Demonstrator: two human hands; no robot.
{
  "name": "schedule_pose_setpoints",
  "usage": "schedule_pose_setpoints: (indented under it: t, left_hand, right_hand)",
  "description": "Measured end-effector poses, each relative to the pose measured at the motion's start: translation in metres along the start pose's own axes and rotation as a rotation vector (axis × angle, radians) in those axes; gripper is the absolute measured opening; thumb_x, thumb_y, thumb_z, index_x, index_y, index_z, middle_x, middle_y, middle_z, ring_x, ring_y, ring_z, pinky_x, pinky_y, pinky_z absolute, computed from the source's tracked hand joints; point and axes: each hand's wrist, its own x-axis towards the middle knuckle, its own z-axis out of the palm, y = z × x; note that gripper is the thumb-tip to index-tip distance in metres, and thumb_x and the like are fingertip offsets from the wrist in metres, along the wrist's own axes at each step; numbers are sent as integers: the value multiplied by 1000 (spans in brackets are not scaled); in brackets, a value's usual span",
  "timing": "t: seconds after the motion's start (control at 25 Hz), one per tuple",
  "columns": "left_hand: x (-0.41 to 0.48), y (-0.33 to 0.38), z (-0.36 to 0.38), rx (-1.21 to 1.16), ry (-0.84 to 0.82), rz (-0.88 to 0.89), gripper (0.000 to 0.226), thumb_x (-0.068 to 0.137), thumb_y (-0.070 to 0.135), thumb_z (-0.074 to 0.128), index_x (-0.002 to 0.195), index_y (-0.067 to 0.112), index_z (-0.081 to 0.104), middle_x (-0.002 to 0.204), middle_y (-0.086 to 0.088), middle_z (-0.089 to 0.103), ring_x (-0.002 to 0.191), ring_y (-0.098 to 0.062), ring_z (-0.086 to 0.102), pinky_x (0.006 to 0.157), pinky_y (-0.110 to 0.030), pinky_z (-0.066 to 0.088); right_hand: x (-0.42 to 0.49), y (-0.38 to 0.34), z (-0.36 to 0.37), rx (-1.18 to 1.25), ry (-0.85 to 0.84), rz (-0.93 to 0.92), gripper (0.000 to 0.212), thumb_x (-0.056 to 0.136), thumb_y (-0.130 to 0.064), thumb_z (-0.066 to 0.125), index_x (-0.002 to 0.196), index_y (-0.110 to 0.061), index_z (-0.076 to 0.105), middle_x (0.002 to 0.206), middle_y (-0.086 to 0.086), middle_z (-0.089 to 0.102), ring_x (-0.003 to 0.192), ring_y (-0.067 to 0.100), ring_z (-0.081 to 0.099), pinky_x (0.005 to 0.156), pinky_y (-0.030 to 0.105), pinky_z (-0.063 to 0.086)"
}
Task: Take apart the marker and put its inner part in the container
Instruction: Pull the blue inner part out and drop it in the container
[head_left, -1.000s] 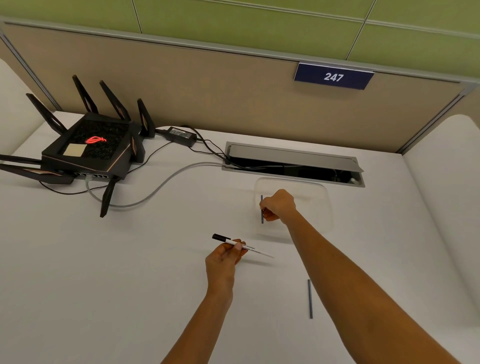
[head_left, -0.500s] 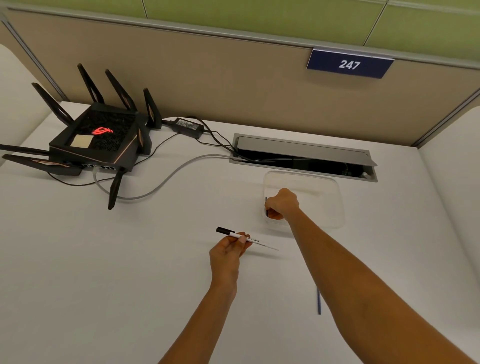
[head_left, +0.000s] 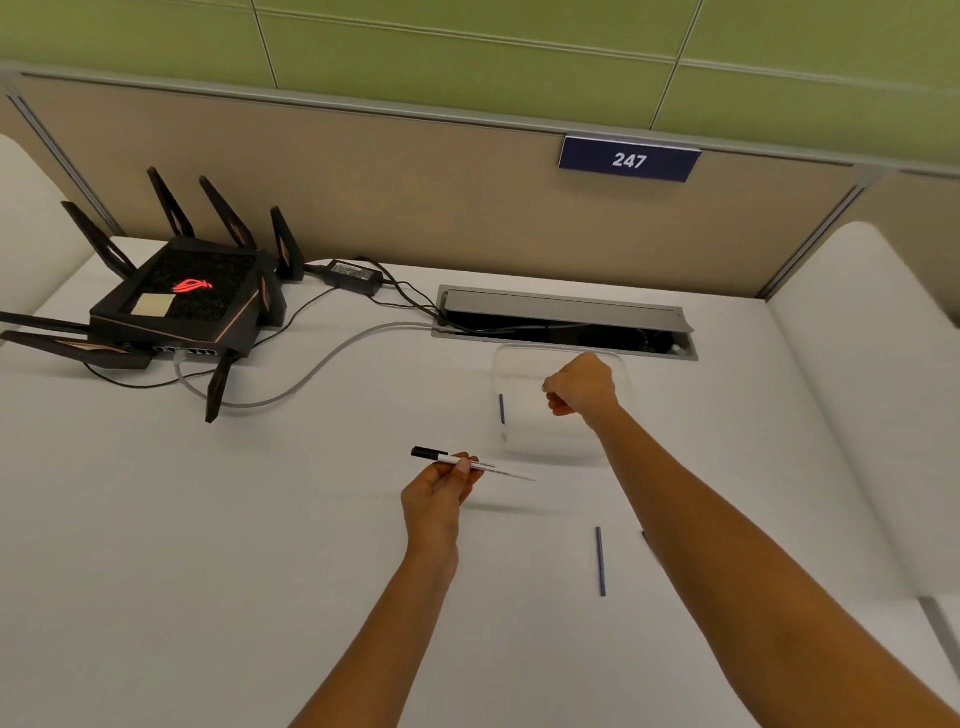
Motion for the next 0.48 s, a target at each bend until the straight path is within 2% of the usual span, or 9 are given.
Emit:
schedule_pose_setpoints:
  t: [0.12, 0.24, 0.32, 0.48]
  left_hand:
    - [-9, -2, 6, 7, -12, 3, 21, 88, 5, 66, 105, -7, 69, 93, -8, 73, 91, -23, 71, 94, -32, 53]
    - [-18, -3, 10, 17, -43, 7, 21, 88, 6, 65, 105, -6, 69, 94, -7, 73, 92, -22, 71, 93, -31, 53]
    - [-22, -4, 11, 20, -55, 12, 21, 89, 6, 65, 106, -6, 69, 94, -7, 72, 91, -21, 71, 93, -30, 53]
    - [-31, -11, 12, 34, -46, 5, 21, 89, 7, 64, 107, -5, 69, 97, -9, 72, 89, -20, 71, 90, -28, 54]
  right_hand:
    - [-10, 13, -25, 43, 33, 0, 22, 82, -14, 73, 64, -7, 64, 59, 7, 68, 54, 18, 71, 64, 30, 61]
    - [-26, 29, -43, 94, 58, 1, 13, 80, -12, 75, 72, -3, 69, 62, 8, 68, 55, 21, 71, 69, 34, 62]
    - [-40, 42, -50, 135, 53, 8, 14, 78, -13, 77, 73, -2, 69, 63, 9, 69, 54, 22, 70, 65, 34, 62]
    - [-71, 80, -44, 144, -2, 53, 23, 76, -20, 80, 75, -1, 68, 65, 10, 69, 50, 18, 65, 47, 27, 55]
